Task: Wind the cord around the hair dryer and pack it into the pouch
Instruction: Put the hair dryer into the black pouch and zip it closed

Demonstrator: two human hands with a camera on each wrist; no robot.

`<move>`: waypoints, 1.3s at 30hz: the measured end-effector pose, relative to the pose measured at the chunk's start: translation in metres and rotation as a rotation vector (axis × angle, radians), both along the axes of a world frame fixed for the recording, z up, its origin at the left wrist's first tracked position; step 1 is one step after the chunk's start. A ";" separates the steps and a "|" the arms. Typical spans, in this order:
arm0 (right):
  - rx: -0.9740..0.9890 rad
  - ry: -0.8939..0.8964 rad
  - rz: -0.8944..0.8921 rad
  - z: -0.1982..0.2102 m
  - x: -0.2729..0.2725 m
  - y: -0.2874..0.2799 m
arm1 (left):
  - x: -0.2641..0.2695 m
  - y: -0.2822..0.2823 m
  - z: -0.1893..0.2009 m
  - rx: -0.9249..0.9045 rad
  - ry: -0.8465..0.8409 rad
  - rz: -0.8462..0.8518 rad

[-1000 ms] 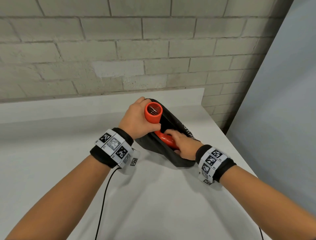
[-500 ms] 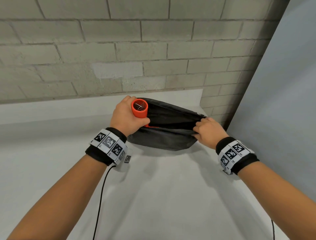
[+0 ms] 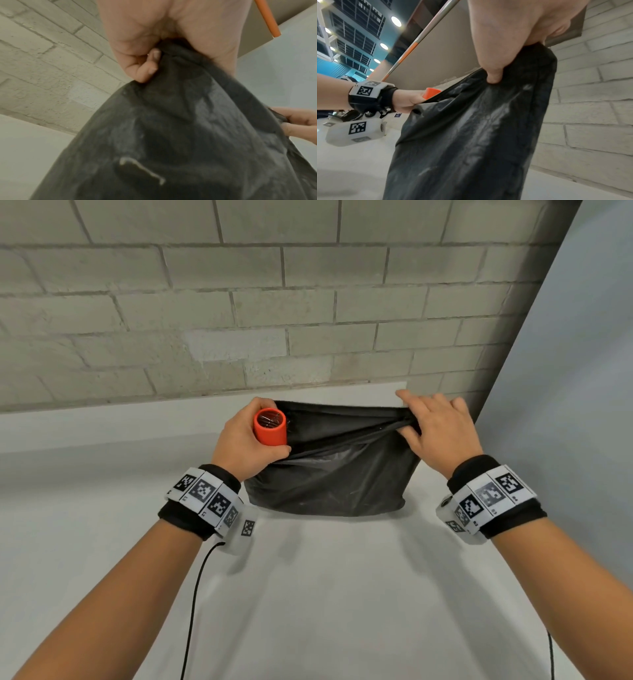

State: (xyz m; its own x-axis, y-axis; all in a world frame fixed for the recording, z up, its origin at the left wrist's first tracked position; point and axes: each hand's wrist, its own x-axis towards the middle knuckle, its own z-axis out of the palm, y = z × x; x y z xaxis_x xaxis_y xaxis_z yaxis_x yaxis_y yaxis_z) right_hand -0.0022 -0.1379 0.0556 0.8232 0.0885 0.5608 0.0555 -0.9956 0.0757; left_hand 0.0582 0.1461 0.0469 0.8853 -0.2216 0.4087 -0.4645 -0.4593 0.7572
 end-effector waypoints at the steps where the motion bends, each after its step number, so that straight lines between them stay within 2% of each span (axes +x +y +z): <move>1: 0.006 -0.010 0.002 0.000 0.000 -0.002 | 0.000 0.002 0.000 -0.010 -0.001 -0.030; 6: 0.122 -0.097 -0.014 0.002 0.000 0.001 | 0.002 0.014 0.019 0.061 0.108 -0.127; 9: 0.222 -0.125 -0.023 0.009 0.002 0.001 | 0.006 0.026 0.034 0.173 0.207 -0.309; 11: 0.295 -0.133 -0.026 0.012 0.002 -0.002 | 0.008 0.032 0.038 0.192 0.193 -0.391; 15: 0.540 -0.201 0.092 0.015 0.000 -0.006 | 0.010 0.036 0.036 0.047 0.041 -0.292; 18: 0.733 -0.303 0.182 0.017 -0.002 -0.009 | 0.007 0.034 0.032 0.063 -0.040 -0.224; 22: 0.794 -0.304 0.183 0.019 -0.004 -0.016 | 0.009 0.027 0.030 0.051 0.059 -0.144; 25: 0.847 -0.247 0.162 0.016 -0.002 -0.018 | 0.009 0.017 0.028 0.015 0.058 -0.075; 28: 1.034 -0.222 0.239 0.010 -0.003 -0.024 | 0.009 0.008 0.022 -0.127 0.148 -0.086; 31: 1.230 -0.236 0.329 -0.003 -0.005 -0.027 | 0.007 0.002 0.016 -0.205 0.159 -0.116; 33: 1.307 -0.257 0.305 -0.015 -0.003 -0.027 | 0.006 -0.002 0.014 -0.231 0.151 -0.129; 36: 1.367 -0.272 0.156 -0.033 0.002 -0.032 | 0.005 -0.004 0.013 -0.278 0.167 -0.127; 38: 1.366 -0.156 0.061 -0.040 0.004 -0.034 | 0.003 -0.004 0.012 -0.306 0.182 -0.139; 39: 1.295 -0.077 0.010 -0.042 0.004 -0.035 | 0.003 -0.004 0.011 -0.315 0.191 -0.149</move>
State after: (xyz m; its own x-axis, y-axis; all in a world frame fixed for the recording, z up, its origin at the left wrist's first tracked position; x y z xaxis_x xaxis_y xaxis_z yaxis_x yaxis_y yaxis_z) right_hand 0.0021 -0.1727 0.0138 0.7874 -0.5450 0.2881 0.1018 -0.3460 -0.9327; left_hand 0.0610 0.1425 0.0579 0.9195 -0.2439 0.3082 -0.3457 -0.1289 0.9295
